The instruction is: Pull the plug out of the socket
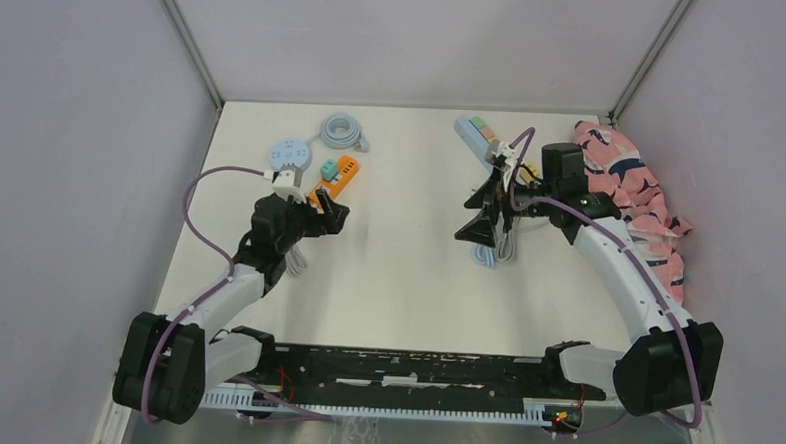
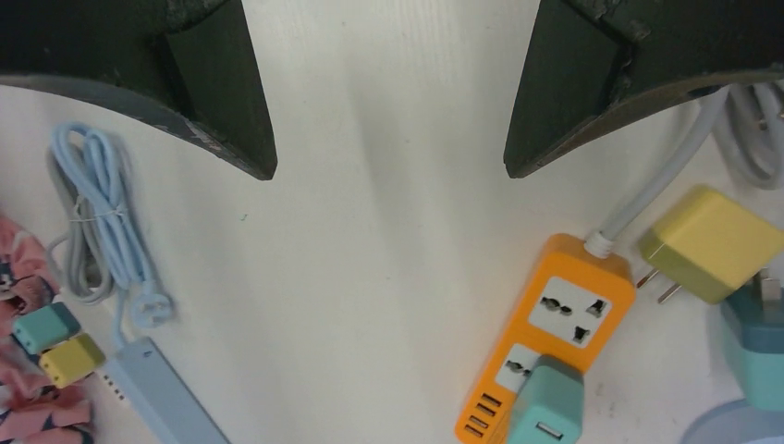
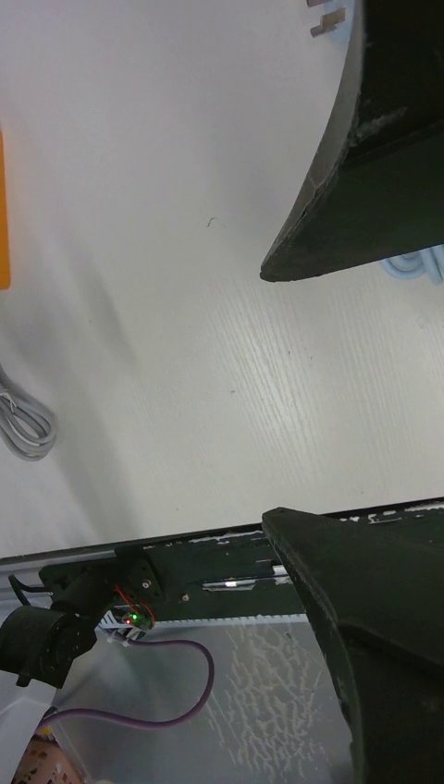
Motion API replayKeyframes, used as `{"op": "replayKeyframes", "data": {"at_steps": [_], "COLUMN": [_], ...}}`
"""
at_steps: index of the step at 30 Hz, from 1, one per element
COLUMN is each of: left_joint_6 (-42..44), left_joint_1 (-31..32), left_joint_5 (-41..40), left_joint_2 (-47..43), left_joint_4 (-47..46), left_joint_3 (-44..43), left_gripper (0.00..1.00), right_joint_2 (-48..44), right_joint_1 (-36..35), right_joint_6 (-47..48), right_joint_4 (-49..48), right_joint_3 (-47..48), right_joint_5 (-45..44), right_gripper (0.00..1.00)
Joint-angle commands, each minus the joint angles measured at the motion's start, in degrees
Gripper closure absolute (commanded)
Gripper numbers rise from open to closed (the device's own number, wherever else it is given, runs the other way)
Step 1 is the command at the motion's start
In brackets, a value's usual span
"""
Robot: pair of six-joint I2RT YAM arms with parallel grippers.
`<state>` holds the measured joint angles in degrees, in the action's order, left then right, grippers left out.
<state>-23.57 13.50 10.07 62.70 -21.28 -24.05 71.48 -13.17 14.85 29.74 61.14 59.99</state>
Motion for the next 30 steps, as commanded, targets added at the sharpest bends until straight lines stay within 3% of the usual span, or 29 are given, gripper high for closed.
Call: {"op": "replayKeyframes", "data": {"at_steps": [1, 5, 17, 25, 30], "left_joint_6": [6.9, 6.4, 12.1, 17.7, 23.9], "left_joint_1": [-0.2, -0.2, -0.2, -0.2, -0.2], "left_joint_5": [-6.3, -6.8, -12.6, -13.1, -17.7], "left_joint_2": [-0.4, 1.9, 6.6, 20.5, 28.7], "left_joint_4": [2.0, 1.3, 11.0, 24.5, 28.1], "left_joint_3": [-2.1, -3.5, -13.3, -28.9, -35.6], "left_gripper": [0.0, 0.01, 0.01, 0.07, 0.1], "right_joint_2": [0.5, 0.7, 2.8, 3.0, 3.3], "right_joint_1": [0.0, 0.0, 0.0, 0.0, 0.0], "right_joint_6": [2.9, 3.2, 3.2, 3.3, 3.1], "right_joint_4": [0.9, 0.9, 1.0, 1.2, 1.0], "right_joint_3": [2.6, 2.3, 2.3, 2.2, 2.1], "right_joint_5": [1.0, 0.5, -0.1, -0.1, -0.1], "right_gripper": [0.01, 0.01, 0.0, 0.0, 0.0]}}
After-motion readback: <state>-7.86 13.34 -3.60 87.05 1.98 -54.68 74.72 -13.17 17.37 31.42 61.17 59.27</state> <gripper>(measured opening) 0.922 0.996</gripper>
